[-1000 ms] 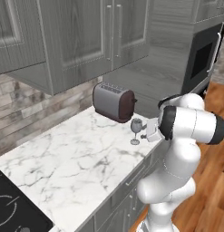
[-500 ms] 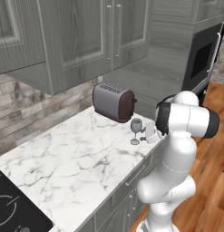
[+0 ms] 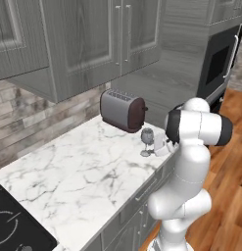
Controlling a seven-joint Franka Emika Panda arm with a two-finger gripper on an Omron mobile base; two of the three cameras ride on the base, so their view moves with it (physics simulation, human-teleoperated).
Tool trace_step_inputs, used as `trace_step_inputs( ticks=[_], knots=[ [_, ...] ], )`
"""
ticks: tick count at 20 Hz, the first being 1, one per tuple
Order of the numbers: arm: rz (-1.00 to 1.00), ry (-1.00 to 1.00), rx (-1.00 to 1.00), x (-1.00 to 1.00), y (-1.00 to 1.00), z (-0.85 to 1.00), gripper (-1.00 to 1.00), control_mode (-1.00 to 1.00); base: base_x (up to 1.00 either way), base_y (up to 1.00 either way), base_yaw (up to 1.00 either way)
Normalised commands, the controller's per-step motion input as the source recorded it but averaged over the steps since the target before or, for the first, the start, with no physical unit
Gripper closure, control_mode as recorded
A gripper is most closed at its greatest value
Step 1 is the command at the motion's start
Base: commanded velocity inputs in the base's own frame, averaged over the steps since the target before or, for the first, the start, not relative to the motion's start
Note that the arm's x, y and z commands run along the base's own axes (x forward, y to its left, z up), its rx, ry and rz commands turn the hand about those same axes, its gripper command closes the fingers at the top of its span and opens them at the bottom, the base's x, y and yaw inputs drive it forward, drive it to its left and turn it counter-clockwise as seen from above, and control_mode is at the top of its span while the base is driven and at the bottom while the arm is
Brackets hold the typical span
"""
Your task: Retrieve the wine glasses from the counter and place one next to each plate.
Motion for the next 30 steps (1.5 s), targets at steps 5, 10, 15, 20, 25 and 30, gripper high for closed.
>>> trace_step_inputs(
  ticks=[5, 10, 15, 20, 25, 30],
  knots=[
    [0.0, 0.0, 0.0, 0.18, 0.03, 0.0, -1.0, -1.0, 0.0, 0.0, 0.0],
    [0.0, 0.0, 0.0, 0.17, 0.05, 0.0, -1.0, -1.0, 0.0, 0.0, 0.0],
    [0.0, 0.0, 0.0, 0.06, 0.06, -0.01, -1.0, -1.0, 0.0, 0.0, 0.0],
    [0.0, 0.0, 0.0, 0.0, 0.09, -0.02, -1.0, -1.0, 0.0, 0.0, 0.0],
    [0.0, 0.0, 0.0, 0.0, 0.1, 0.0, -1.0, -1.0, 0.0, 0.0, 0.0],
    [0.0, 0.0, 0.03, 0.0, 0.0, 0.0, 1.0, -1.0, 0.0, 0.0, 0.0]
  ],
)
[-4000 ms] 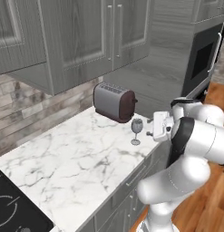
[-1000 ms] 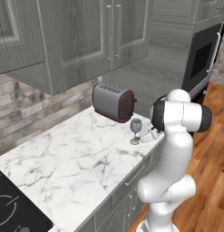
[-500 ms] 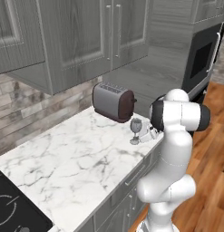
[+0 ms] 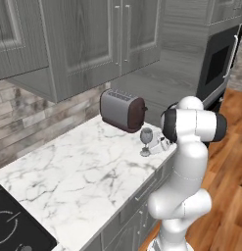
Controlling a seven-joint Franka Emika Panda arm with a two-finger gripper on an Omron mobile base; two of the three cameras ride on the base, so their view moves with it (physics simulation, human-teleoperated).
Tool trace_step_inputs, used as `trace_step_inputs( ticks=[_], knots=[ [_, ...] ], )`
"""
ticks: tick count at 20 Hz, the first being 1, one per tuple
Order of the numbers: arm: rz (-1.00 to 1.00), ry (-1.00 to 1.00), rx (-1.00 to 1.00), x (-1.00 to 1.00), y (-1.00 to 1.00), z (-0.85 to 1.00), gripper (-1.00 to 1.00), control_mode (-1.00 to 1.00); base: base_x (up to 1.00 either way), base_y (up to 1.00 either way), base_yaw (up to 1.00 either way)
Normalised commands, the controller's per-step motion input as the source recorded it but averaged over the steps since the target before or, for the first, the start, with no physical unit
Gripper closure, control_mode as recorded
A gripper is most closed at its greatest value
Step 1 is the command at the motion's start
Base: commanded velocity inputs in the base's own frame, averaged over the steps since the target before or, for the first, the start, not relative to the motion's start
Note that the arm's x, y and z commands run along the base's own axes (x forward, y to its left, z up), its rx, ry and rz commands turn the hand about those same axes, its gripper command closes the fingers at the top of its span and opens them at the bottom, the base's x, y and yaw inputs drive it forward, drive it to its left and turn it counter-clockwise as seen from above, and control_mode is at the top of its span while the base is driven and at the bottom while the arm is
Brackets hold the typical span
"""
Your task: Retrieve the wine glasses from the counter and place one next to each plate.
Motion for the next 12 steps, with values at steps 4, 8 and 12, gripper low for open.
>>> trace_step_inputs(
  ticks=[4, 8, 12],
  knots=[
    [0.0, -0.04, 0.05, 0.0, 0.0, 0.0, 1.0, -1.0, 0.0, 0.0, 0.0],
    [0.0, -0.11, 0.02, 0.0, 0.0, 0.0, 1.0, -1.0, 0.0, 0.0, 0.0],
    [0.0, -0.22, 0.0, -0.04, 0.0, 0.13, 1.0, -1.0, 0.0, 0.0, 0.0]
  ],
)
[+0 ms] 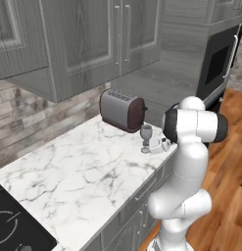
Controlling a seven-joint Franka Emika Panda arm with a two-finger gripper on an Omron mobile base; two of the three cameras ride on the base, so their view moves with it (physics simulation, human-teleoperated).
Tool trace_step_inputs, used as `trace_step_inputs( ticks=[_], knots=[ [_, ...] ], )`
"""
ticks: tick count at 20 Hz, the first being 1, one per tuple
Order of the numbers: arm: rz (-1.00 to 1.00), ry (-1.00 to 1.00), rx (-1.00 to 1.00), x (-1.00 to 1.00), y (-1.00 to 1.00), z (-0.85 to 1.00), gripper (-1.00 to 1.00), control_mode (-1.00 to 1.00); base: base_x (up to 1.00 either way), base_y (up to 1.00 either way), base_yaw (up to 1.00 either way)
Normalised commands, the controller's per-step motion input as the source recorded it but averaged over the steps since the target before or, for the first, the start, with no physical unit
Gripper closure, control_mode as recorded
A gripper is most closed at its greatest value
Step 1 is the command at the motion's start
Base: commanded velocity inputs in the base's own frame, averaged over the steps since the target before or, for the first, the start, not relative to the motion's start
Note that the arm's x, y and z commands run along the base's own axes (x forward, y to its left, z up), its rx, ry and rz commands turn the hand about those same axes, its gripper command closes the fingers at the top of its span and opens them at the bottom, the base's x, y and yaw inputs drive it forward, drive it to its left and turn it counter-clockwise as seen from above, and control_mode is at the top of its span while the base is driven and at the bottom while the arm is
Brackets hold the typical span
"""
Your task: Retrieve the wine glasses from the counter and place one next to each plate.
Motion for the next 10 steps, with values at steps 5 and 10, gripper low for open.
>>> trace_step_inputs(
  ticks=[5, 10],
  knots=[
    [0.01, -0.43, 0.0, -0.42, 0.0, 0.65, 1.0, -1.0, 0.0, 0.0, 0.0],
    [0.0, -0.29, -0.01, -0.59, 0.0, 1.0, 1.0, -1.0, 0.0, 0.0, 0.0]
  ],
)
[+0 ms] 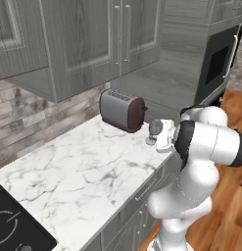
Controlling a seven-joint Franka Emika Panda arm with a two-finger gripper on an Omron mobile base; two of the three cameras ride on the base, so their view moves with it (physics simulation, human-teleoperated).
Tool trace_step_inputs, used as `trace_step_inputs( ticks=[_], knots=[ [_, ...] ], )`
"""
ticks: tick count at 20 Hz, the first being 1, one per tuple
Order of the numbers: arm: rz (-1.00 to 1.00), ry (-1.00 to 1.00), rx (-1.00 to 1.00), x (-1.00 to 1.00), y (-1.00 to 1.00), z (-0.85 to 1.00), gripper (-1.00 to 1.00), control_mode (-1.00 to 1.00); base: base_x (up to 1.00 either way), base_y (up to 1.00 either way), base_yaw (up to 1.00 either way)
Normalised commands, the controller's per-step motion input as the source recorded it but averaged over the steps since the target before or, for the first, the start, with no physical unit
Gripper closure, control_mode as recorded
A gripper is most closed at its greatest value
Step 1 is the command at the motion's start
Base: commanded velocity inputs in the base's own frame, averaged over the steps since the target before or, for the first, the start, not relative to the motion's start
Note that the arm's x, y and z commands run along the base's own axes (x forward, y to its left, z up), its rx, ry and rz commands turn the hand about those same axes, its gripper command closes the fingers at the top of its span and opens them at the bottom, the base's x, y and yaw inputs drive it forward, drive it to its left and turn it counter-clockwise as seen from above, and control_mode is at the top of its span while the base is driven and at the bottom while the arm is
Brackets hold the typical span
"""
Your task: Retrieve the wine glasses from the counter and place one next to each plate.
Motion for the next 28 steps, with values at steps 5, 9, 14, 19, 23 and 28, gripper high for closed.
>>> trace_step_inputs(
  ticks=[5, 9, 14, 19, 23, 28],
  knots=[
    [-0.03, -0.01, 0.0, -0.67, 0.0, 1.0, 1.0, -1.0, 0.0, 0.0, 0.0],
    [-0.07, 0.1, 0.0, -0.67, 0.0, 0.98, 1.0, -1.0, 0.0, 0.0, 0.0],
    [-0.06, 0.03, -0.01, -0.66, 0.0, 0.67, 1.0, -1.0, 0.0, 0.0, 0.0],
    [0.0, 0.0, -0.03, -0.59, 0.0, 0.12, 1.0, -1.0, 0.0, 0.0, 0.0],
    [0.0, 0.0, 0.0, -0.71, 0.0, 0.19, 1.0, -1.0, 0.0, 0.0, 0.0],
    [0.0, 0.0, 0.0, -0.54, 0.0, 0.24, 1.0, 1.0, -0.4, -0.01, 0.0]
  ],
)
